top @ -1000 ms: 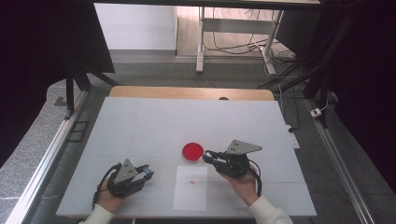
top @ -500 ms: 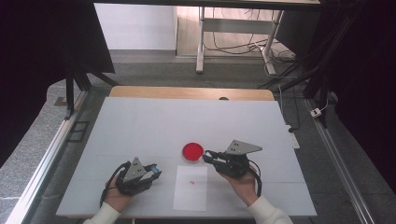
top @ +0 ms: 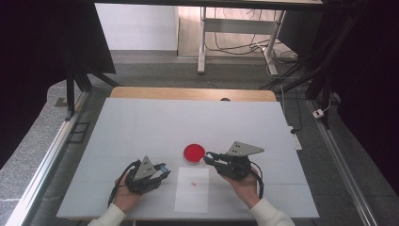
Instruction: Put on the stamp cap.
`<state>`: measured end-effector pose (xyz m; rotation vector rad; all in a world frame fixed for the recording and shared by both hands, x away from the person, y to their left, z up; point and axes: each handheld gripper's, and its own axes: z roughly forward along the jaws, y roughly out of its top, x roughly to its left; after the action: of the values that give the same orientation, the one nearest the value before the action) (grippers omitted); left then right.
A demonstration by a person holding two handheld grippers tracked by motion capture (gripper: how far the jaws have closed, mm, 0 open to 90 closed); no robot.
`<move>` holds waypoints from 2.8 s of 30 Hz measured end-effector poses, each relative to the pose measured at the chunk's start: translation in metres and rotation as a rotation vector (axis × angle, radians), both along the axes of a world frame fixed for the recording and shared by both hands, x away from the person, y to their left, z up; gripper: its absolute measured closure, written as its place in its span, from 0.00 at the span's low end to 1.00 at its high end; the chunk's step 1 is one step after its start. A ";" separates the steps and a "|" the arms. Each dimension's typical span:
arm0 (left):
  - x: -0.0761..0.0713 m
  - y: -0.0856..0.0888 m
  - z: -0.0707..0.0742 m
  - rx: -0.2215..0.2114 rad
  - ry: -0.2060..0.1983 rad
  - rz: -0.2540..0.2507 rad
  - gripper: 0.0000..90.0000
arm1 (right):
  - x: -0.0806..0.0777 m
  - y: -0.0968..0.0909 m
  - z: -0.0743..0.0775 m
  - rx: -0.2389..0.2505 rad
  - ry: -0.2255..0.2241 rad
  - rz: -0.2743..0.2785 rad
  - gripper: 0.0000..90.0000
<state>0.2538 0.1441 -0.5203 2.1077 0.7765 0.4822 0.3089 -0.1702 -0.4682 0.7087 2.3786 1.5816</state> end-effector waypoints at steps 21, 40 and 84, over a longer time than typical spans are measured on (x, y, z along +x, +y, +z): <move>0.013 -0.039 0.000 0.014 -0.007 -0.067 0.72 | -0.001 0.002 -0.001 -0.001 0.002 0.009 0.83; 0.021 -0.071 -0.003 0.023 -0.008 -0.107 0.72 | -0.001 0.003 -0.002 -0.008 0.003 0.013 0.83; 0.029 -0.099 -0.006 0.025 -0.045 -0.088 0.72 | -0.006 0.014 -0.008 0.021 0.074 -0.093 0.83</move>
<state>0.2829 0.0456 -0.5267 2.1370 0.6521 0.4924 0.3026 -0.1565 -0.4758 0.8831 2.3464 1.5705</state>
